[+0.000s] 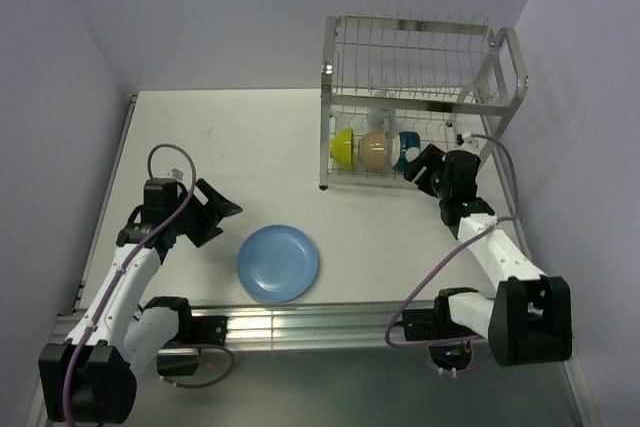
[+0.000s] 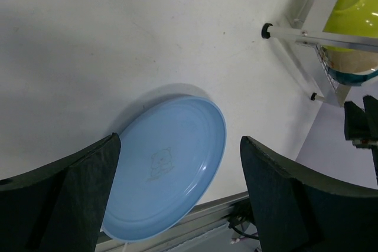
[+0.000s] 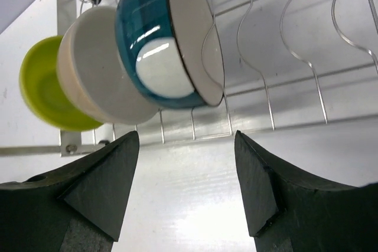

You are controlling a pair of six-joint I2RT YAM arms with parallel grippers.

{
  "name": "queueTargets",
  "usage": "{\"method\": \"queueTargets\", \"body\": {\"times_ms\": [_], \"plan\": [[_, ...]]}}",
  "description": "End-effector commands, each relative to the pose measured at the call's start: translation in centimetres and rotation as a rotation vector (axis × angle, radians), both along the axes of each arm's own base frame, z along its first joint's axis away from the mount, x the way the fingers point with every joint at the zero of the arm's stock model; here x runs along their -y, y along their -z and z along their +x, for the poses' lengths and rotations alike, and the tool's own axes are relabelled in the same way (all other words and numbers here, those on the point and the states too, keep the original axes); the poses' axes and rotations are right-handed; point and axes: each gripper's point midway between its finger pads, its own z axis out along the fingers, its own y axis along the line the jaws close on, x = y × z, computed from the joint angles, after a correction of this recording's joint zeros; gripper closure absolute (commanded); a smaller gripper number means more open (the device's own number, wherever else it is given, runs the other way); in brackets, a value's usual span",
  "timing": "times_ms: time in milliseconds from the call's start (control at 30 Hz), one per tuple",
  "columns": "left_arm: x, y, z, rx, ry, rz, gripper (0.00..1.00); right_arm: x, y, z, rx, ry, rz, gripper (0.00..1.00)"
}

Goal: Load the mixed dishes into the dish rack

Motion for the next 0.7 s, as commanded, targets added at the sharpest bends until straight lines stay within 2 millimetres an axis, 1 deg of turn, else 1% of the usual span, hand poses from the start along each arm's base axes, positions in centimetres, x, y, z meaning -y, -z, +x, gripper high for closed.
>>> {"method": "queueTargets", "body": {"times_ms": [0,33,67,100,133,167,200,233,267,300,367,433,467,533,600,633,667], "plan": [[-0.9,0.3,0.1,0.001,-0.068,0.014,0.11,-0.5,-0.9,-1.8,0.017,0.009,0.01,0.27],[-0.9,0.3,0.0,0.003,-0.086,0.006,0.12,-0.9,-1.0,-2.2,0.018,-0.005,0.012,0.28],[-1.3,0.5,-0.1,0.015,-0.109,0.017,0.13,-2.0,-1.4,-3.1,0.017,-0.037,0.003,0.28],[-1.5,0.5,-0.1,0.019,-0.121,0.023,0.13,-2.7,-1.5,-3.6,0.016,-0.056,-0.004,0.28],[-1.3,0.5,-0.3,0.015,-0.122,0.021,0.14,-3.3,-1.7,-4.1,0.012,-0.075,-0.011,0.28],[-1.2,0.4,-0.4,0.017,-0.125,0.023,0.14,-4.2,-2.6,-4.5,0.03,-0.099,-0.007,0.28],[-1.2,0.5,-0.5,0.008,-0.126,0.028,0.14,-5.4,-2.3,-5.5,0.007,-0.134,-0.018,0.29],[-1.1,0.7,-0.6,-0.003,-0.129,0.039,0.15,-6.1,-2.4,-6.0,0.004,-0.157,-0.013,0.3],[-1.0,1.0,-0.6,-0.015,-0.129,0.049,0.15,-6.9,-2.8,-6.5,0.011,-0.181,0.003,0.3],[-1.0,1.3,-0.6,-0.025,-0.131,0.06,0.14,-8.6,-2.8,-7.5,0.003,-0.244,0.012,0.3],[-0.7,2.5,-1.0,-0.072,-0.127,0.084,0.14,-10.2,-3.1,-8.7,0.006,-0.3,0.028,0.31],[-0.4,3.4,-1.2,-0.097,-0.126,0.098,0.14,-12.8,-3.5,-10.4,0.003,-0.407,0.044,0.32],[-0.3,4.2,-1.4,-0.115,-0.126,0.108,0.14,-13.2,-3.8,-11.1,0.006,-0.418,0.05,0.32],[-0.1,5.0,-1.7,-0.135,-0.134,0.123,0.15,-14.2,-4.2,-12.2,0.022,-0.454,0.046,0.32],[-0.1,6.0,-2.1,-0.159,-0.141,0.143,0.15,-14.7,-5.0,-13.0,0.045,-0.474,0.068,0.32],[0.3,6.2,-2.4,-0.164,-0.137,0.148,0.15,-14.9,-5.2,-13.3,0.051,-0.485,0.074,0.32],[0.1,6.9,-2.6,-0.177,-0.146,0.171,0.15,-15.2,-5.6,-13.8,0.062,-0.501,0.086,0.32]]}}
